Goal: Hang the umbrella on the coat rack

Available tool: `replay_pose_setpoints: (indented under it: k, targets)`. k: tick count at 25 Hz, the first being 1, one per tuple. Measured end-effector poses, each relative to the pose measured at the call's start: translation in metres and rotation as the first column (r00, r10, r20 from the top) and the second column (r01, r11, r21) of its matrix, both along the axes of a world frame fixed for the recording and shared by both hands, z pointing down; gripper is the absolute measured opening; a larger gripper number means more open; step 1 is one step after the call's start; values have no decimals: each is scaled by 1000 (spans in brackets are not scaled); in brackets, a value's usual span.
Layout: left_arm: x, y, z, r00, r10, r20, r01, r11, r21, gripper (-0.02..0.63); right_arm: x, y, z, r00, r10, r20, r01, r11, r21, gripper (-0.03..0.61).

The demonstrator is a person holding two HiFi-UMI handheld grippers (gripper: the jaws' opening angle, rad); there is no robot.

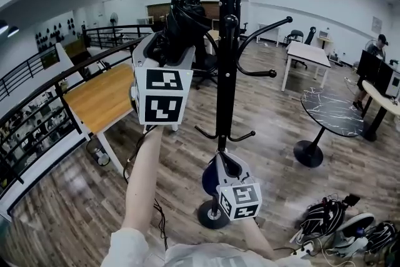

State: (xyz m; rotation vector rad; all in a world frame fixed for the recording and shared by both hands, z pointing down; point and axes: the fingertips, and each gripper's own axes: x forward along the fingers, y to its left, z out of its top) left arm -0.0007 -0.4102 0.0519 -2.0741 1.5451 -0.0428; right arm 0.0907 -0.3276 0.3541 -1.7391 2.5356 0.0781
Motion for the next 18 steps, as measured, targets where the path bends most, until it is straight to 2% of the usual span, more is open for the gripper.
replay_pose_setpoints:
  k: [2, 5, 7, 18]
  targets:
    - [0, 0, 17, 999, -6, 38, 6, 1000, -19, 316, -2, 0, 4, 1000, -6, -2, 6, 1000, -7, 31]
    - [-4, 4, 24, 999, 36, -26, -35, 998, 49, 324, -7, -2, 13, 1000, -16, -7, 16, 1000, -27, 31]
    - [-5, 8, 24, 998, 54, -40, -51, 996, 76, 324, -12, -3, 20, 1000, -24, -9, 23, 999, -44, 31]
    - [-9, 3, 26, 994, 100, -42, -97, 992, 76, 324, -30, -14, 27, 999, -35, -13, 34, 998, -61, 31]
